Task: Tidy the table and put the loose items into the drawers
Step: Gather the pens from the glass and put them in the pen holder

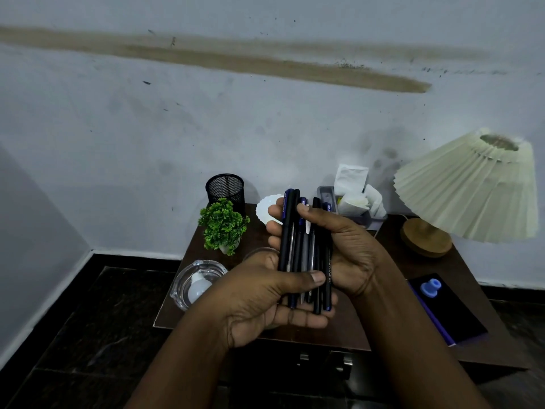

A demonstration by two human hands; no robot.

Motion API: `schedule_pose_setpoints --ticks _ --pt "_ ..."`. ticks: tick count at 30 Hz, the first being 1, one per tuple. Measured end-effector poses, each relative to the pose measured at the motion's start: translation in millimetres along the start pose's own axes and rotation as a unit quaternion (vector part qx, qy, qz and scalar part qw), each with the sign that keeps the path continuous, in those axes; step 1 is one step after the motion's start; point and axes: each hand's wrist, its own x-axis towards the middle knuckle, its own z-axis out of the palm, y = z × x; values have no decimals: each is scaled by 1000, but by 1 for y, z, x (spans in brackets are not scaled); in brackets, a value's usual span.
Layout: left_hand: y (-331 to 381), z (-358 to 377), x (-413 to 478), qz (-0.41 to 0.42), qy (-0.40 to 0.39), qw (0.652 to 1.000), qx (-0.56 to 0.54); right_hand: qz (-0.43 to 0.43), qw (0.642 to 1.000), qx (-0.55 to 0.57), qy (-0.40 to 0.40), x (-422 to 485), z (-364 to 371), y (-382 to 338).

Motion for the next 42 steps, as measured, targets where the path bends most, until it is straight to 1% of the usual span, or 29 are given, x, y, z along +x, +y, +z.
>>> schedule_pose_setpoints --ticks 2,5,8,12,17,20,23,26,28,31,33,34,35,36,37,39,40,41,42 --pt "0 0 0 -3 -4 1000 1 7 1000 -9 1 -1 -1 -1" --pt "-1 0 1 -4 1 1000 -2 26 999 -21 35 1 -2 -1" --pt "-2 0 3 -10 7 1000 -2 4 998 2 55 5 -2 0" --pt "-1 -1 3 -19 -8 1000 -2 -25 999 20 38 6 0 0" --pt "1 -2 0 -11 -20 1000 -5 -29 999 31 1 2 3 1" --pt "2 -5 -1 -9 -27 1000 -1 -20 1000 18 -5 0 5 1" --pt "2 -6 0 -14 -32 999 -3 -15 1000 -2 14 -1 6 2" --pt "3 -6 1 -16 -20 1000 -6 -18 999 12 37 0 7 2" --pt "5 -7 0 -19 -8 1000 -2 -30 997 36 55 1 8 1" --pt "13 -18 -7 -30 -2 999 31 -62 991 88 84 3 5 -4" --pt "22 -32 -15 -18 11 999 48 -80 985 114 103 3 1 -9" --pt "27 -40 -18 0 34 998 48 -85 983 122 111 2 -1 -11" --pt "31 -48 -21 29 73 996 40 -87 981 129 119 2 -4 -12" --pt "35 -56 -22 70 125 989 25 -88 978 137 127 1 -8 -13" --pt "38 -63 -22 119 185 976 0 -89 976 144 135 0 -11 -13" --pt "43 -77 -17 214 300 928 -56 -91 972 152 151 -1 -16 -13" --pt "47 -84 -10 247 350 902 -59 -94 971 155 157 -1 -19 -13" --pt "50 -89 -1 266 393 880 -35 -95 970 157 160 0 -22 -14" --pt "55 -94 11 276 430 859 12 -96 970 159 160 1 -25 -14"
